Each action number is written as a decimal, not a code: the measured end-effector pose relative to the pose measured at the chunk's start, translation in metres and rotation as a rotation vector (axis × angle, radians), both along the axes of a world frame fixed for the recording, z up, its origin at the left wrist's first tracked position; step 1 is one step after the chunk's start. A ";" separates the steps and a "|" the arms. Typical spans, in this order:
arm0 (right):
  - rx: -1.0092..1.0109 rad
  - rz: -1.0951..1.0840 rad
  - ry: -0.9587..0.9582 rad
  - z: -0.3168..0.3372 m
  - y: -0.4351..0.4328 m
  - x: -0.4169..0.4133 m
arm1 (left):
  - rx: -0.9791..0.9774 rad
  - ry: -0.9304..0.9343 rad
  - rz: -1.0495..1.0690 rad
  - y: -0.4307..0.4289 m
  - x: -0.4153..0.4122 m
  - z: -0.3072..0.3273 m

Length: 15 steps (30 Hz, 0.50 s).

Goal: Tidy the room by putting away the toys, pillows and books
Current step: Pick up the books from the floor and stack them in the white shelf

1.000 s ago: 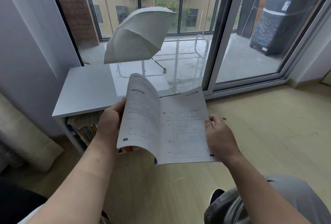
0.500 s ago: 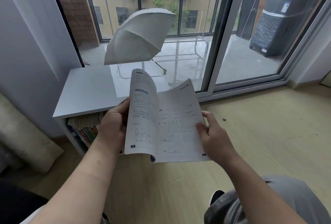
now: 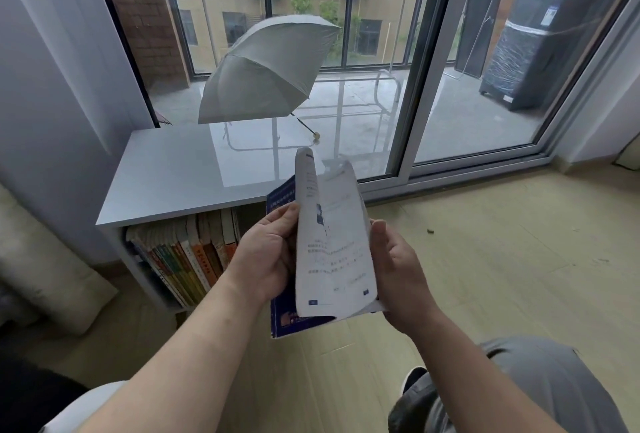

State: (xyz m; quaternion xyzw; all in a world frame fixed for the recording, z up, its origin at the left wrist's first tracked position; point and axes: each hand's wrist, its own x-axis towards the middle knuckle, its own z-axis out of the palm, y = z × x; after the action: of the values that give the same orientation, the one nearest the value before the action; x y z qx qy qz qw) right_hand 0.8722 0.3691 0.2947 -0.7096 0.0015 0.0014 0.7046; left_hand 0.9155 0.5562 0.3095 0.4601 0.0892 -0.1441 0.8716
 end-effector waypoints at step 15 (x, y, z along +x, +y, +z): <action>-0.274 -0.107 0.183 -0.012 -0.029 0.018 | -0.062 -0.070 0.087 0.041 0.013 0.013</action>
State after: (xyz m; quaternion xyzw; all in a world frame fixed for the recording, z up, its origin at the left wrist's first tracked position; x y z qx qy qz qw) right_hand 0.8901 0.3403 0.2830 -0.7947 0.1037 0.0280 0.5974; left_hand 0.9287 0.5972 0.3224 0.4331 0.0740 -0.0925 0.8935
